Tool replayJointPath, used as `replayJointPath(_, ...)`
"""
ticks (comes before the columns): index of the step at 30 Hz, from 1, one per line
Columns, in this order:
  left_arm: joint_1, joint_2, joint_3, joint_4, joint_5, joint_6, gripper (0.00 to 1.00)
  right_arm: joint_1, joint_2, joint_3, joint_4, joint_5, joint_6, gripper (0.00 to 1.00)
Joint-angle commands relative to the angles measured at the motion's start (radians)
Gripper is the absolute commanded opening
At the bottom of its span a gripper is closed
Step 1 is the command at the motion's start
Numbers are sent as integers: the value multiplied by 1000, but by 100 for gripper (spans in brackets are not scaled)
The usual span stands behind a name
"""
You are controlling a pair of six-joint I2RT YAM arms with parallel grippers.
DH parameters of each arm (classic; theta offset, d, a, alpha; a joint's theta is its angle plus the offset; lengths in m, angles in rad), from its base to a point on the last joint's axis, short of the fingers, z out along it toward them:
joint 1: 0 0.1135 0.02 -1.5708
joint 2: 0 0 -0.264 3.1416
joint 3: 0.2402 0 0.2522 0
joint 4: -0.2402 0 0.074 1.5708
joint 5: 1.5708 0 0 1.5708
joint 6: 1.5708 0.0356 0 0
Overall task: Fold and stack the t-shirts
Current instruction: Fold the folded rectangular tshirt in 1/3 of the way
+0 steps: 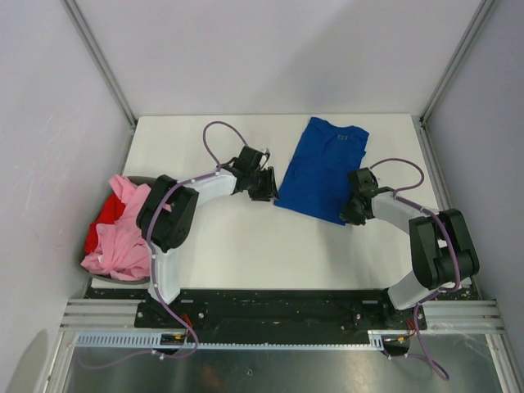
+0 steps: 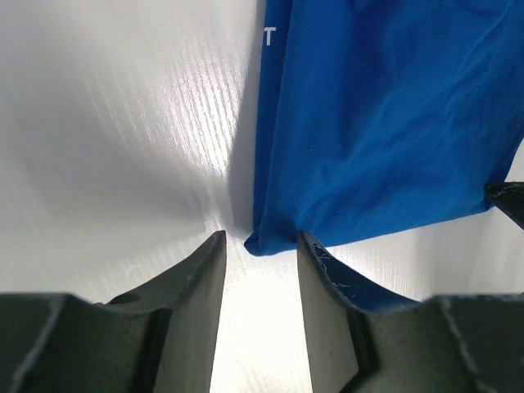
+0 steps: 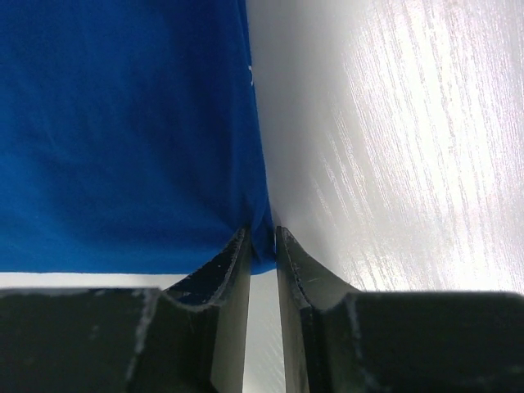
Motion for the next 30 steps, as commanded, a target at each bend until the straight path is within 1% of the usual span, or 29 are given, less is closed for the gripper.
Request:
replayJointPath(1, -13, -4, 13, 24, -5, -7, 43, 4, 21, 9, -12, 14, 6, 22)
replayJointPath(6, -21, -5, -5, 22, 3, -28, 36, -4, 24, 9, -7, 10, -3, 22)
replayJointPath(9, -35, -9, -21, 22, 0, -41, 30, -15, 23, 9, 0, 5, -16, 19)
replayJointPath(12, -60, -15, -46, 23, 0, -68, 20, -25, 15, 10, 4, -10, -32, 14)
replayJointPath(15, -82, -57, -102, 24, -25, -108, 9, -30, 5, 11, -8, -24, -52, 9)
replayJointPath(18, -109, -124, -176, 25, -61, -144, 3, -27, -8, 8, -34, -47, -72, 4)
replayJointPath(23, -180, -266, -325, 26, -126, -205, 1, 21, -84, -35, -82, -93, -89, 2)
replayJointPath(26, -234, -345, -412, 32, -171, -252, 1, 46, -152, -81, -122, -103, -91, 2)
replayJointPath(30, -297, -433, -517, 38, -205, -316, 2, 70, -261, -147, -174, -153, -77, 3)
